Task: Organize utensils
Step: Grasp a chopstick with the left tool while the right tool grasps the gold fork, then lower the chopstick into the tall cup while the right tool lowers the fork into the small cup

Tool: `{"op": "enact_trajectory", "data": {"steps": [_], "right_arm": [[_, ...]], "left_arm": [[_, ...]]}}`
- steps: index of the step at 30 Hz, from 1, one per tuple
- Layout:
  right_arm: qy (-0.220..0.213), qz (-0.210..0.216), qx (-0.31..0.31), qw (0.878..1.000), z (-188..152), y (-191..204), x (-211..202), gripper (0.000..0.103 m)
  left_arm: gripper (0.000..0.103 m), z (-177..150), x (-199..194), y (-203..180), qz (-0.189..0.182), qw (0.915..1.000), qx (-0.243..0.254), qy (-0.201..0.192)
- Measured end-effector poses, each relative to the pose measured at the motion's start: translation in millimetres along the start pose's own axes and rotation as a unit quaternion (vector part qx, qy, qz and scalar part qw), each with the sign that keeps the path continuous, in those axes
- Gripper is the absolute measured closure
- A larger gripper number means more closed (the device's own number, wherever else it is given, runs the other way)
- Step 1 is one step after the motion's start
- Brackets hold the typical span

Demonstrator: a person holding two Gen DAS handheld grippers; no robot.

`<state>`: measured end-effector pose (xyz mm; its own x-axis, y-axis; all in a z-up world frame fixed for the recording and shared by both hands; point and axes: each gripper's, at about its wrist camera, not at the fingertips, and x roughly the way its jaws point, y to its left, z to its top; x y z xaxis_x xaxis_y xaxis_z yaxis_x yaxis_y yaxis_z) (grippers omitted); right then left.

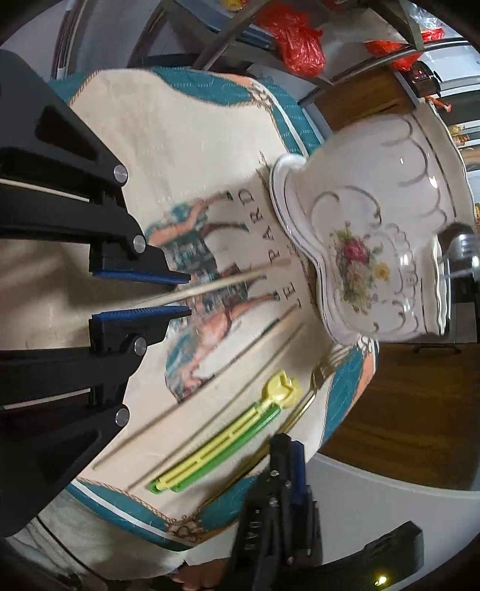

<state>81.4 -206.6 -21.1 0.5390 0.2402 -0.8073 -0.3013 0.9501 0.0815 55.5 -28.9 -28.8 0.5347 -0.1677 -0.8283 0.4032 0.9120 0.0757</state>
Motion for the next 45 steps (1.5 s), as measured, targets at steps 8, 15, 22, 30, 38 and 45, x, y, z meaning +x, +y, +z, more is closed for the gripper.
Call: {"op": "enact_trajectory", "data": {"steps": [8,15,22,30,38,45], "right_arm": [[0.019,-0.012,-0.011,1.000,24,2,26,0.083],[0.009,0.000,-0.004,1.000,30,1,31,0.094],[-0.025,0.004,0.008,1.000,26,-2,13,0.096],[-0.080,0.007,0.013,0.997,10,-3,-27,0.096],[-0.151,0.016,0.009,0.988,1,0,-70,0.096],[-0.218,0.014,-0.006,0.976,11,12,-100,0.097]], "left_arm": [[0.091,10,10,15,0.001,0.9997,-0.021,0.012],[0.095,20,21,14,0.001,0.9998,-0.017,0.007],[0.098,17,12,11,-0.003,0.9998,-0.010,-0.016],[0.098,12,-19,12,-0.012,0.9979,-0.008,-0.064],[0.098,10,-58,13,-0.015,0.9884,0.001,-0.151],[0.098,15,-96,30,-0.009,0.9701,-0.028,-0.241]]}}
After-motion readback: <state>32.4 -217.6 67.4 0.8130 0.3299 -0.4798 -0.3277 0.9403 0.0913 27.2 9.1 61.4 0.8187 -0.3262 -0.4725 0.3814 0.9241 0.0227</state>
